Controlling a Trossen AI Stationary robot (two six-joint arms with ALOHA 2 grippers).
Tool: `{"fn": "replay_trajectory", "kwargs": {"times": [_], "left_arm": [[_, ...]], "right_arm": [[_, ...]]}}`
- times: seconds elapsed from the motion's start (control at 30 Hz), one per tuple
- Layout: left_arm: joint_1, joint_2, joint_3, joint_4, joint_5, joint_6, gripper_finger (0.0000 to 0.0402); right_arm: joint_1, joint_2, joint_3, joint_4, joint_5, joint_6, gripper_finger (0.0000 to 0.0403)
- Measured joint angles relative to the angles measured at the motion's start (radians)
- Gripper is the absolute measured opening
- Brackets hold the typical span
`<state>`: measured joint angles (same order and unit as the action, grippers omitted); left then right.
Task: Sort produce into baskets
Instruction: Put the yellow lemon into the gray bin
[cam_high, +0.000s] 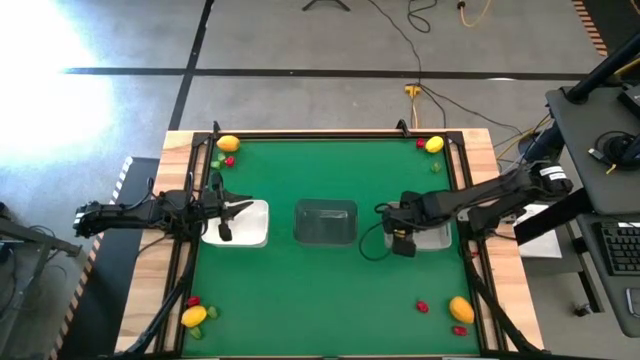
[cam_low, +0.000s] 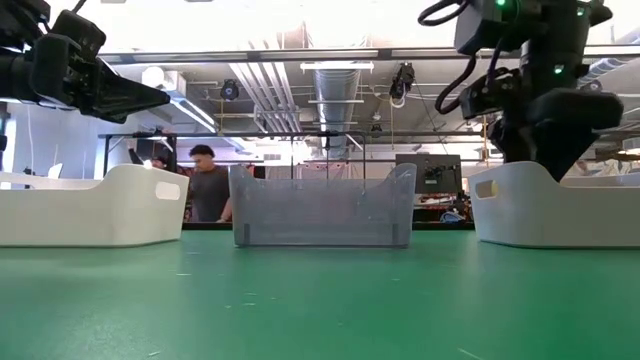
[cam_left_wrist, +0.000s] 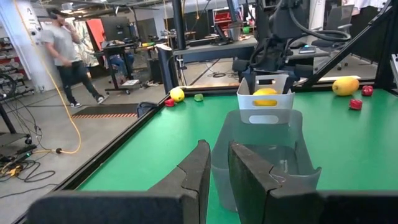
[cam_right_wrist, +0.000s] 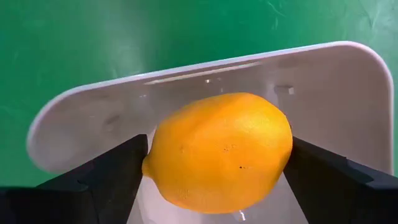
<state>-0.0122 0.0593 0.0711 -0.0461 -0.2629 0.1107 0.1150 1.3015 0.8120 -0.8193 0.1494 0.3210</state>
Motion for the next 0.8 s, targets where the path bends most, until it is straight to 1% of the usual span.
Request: {"fn": "replay_trajectory", "kwargs": {"times": [0.13, 0.3, 0.4, 0.5, 0.57, 0.63, 0.7, 0.8], "left_arm": [[0.000, 0.000, 0.000, 0.000, 0.000, 0.000, 0.0042], [0.000, 0.000, 0.000, 0.000, 0.000, 0.000, 0.0042], [0.000, 0.000, 0.000, 0.000, 0.000, 0.000, 0.0042], [0.000, 0.000, 0.000, 0.000, 0.000, 0.000, 0.0042], [0.000, 0.000, 0.000, 0.000, 0.000, 0.000, 0.0042], [0.000, 0.000, 0.000, 0.000, 0.000, 0.000, 0.0042], [0.000, 0.000, 0.000, 0.000, 0.000, 0.000, 0.0042], [0.000, 0.000, 0.000, 0.000, 0.000, 0.000, 0.0042]], "right_arm": [[0.001, 0.011, 0.000, 0.020, -0.001, 0.000, 0.0358], [0.002, -0.001, 0.000, 0.019, -0.001, 0.005, 0.0360], [0.002, -0.011, 0.043, -0.069, -0.001, 0.003, 0.0360], [0.011, -0.022, 0.143, -0.242, 0.000, 0.030, 0.0360], [0.037, -0.030, 0.225, -0.367, 0.001, 0.087, 0.0359], [0.093, -0.042, 0.296, -0.446, -0.001, 0.174, 0.0359], [0.179, -0.061, 0.345, -0.469, -0.016, 0.289, 0.0359], [0.344, -0.084, 0.376, -0.426, -0.049, 0.544, 0.0359]]}}
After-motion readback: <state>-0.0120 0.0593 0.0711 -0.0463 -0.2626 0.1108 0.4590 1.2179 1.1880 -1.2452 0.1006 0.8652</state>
